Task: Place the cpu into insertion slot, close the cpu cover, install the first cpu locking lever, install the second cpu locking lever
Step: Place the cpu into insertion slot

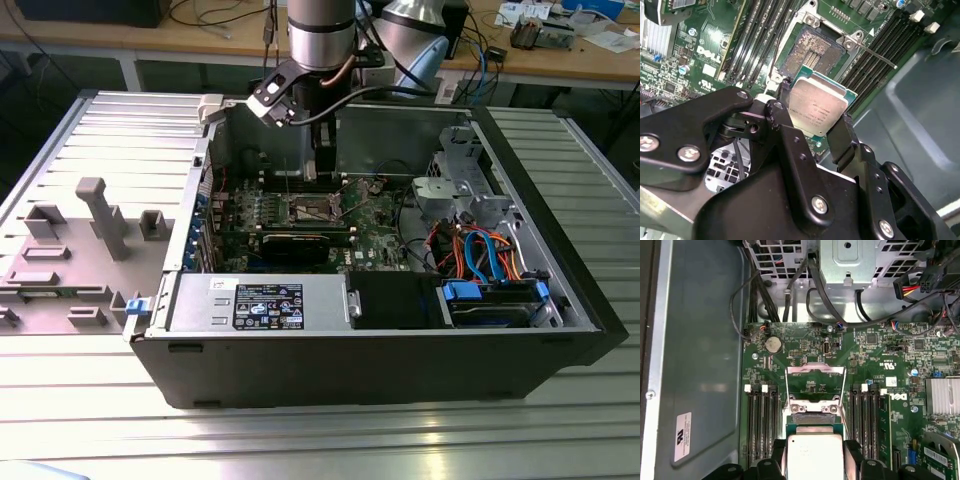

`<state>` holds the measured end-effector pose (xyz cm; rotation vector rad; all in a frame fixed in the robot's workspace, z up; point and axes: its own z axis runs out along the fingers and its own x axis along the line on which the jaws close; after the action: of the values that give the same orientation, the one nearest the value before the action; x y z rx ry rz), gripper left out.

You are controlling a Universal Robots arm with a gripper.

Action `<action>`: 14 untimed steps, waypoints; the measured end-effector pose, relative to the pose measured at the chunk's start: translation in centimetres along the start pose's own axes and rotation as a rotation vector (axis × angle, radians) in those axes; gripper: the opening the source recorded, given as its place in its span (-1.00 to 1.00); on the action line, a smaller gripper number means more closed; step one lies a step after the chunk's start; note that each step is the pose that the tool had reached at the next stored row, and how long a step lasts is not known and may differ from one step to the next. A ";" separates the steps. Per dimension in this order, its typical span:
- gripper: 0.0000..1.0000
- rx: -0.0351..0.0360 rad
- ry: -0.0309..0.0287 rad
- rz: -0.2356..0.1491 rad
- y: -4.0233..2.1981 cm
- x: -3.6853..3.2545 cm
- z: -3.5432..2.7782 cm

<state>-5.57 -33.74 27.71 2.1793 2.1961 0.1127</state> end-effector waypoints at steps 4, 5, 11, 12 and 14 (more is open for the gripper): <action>0.08 0.0000 -0.0065 0.000 -0.08 -0.01 0.85; 0.08 0.0000 -0.0066 0.000 -0.12 -0.02 1.00; 0.08 0.0000 -0.0065 -0.001 -0.46 -0.04 2.22; 0.08 0.0000 -0.0065 -0.001 -0.50 -0.04 2.42; 0.08 0.0000 -0.0065 -0.001 -0.56 -0.05 2.77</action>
<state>-5.90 -33.74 24.89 2.1757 2.1934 0.1054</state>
